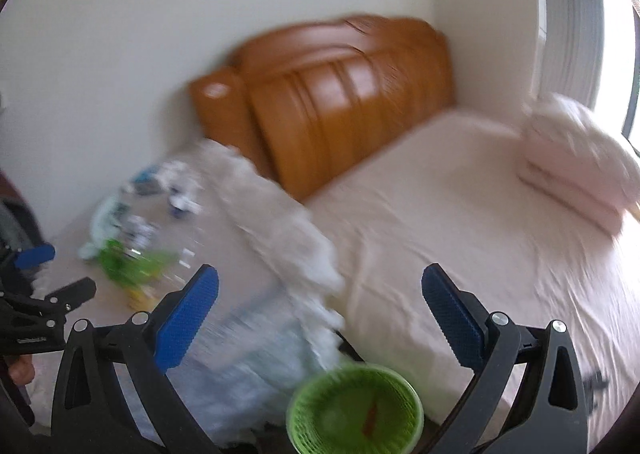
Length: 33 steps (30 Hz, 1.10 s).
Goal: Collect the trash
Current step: 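Open the left tool over the green basket to drop the red paper, then move both open tools back over the trash on the bed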
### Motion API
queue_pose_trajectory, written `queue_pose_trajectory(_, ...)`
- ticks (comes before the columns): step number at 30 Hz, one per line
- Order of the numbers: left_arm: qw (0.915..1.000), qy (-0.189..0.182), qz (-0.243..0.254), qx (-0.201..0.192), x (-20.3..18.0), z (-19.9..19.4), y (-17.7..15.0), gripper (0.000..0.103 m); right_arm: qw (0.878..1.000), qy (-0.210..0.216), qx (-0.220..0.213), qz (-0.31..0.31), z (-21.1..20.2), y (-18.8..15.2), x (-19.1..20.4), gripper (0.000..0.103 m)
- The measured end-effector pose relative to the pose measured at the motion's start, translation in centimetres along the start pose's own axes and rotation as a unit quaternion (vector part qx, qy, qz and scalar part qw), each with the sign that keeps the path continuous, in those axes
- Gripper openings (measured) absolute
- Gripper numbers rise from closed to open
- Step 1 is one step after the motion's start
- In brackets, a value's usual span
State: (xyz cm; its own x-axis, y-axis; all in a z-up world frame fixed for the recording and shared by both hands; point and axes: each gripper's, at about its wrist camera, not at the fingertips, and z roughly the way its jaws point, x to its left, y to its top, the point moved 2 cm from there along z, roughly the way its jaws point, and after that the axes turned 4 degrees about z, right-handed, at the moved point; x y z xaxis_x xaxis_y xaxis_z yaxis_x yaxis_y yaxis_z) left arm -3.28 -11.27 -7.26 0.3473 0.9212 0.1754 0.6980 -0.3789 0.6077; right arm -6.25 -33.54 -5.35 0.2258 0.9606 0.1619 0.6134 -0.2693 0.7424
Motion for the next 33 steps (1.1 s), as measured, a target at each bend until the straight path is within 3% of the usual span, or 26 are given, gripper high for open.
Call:
queue_pose_trajectory(5, 0.997, 0.041, -0.065, 0.008, 6.7, -0.7, -2.2, 0.095, 0.999, 0.046, 0.0, -0.019, 1.3, 1.1, 5.4, 0.101)
queue_pose_trajectory(11, 0.9926, 0.048, -0.109, 0.023, 10.6, 0.0, -4.2, 0.095, 0.997, 0.065, 0.02, -0.041, 2.1, 0.4, 10.0, 0.101)
queue_pose_trajectory(22, 0.9955, 0.016, -0.077, 0.054, 13.1, 5.5, -4.5, 0.095, 0.996, 0.054, 0.062, -0.04, 4.1, -1.1, 12.9, 0.101)
queue_pose_trajectory(33, 0.9961, -0.02, -0.044, 0.073, 15.9, 9.4, -4.5, 0.095, 0.984, 0.063, 0.141, -0.084, 11.2, -7.7, 19.8, 0.101)
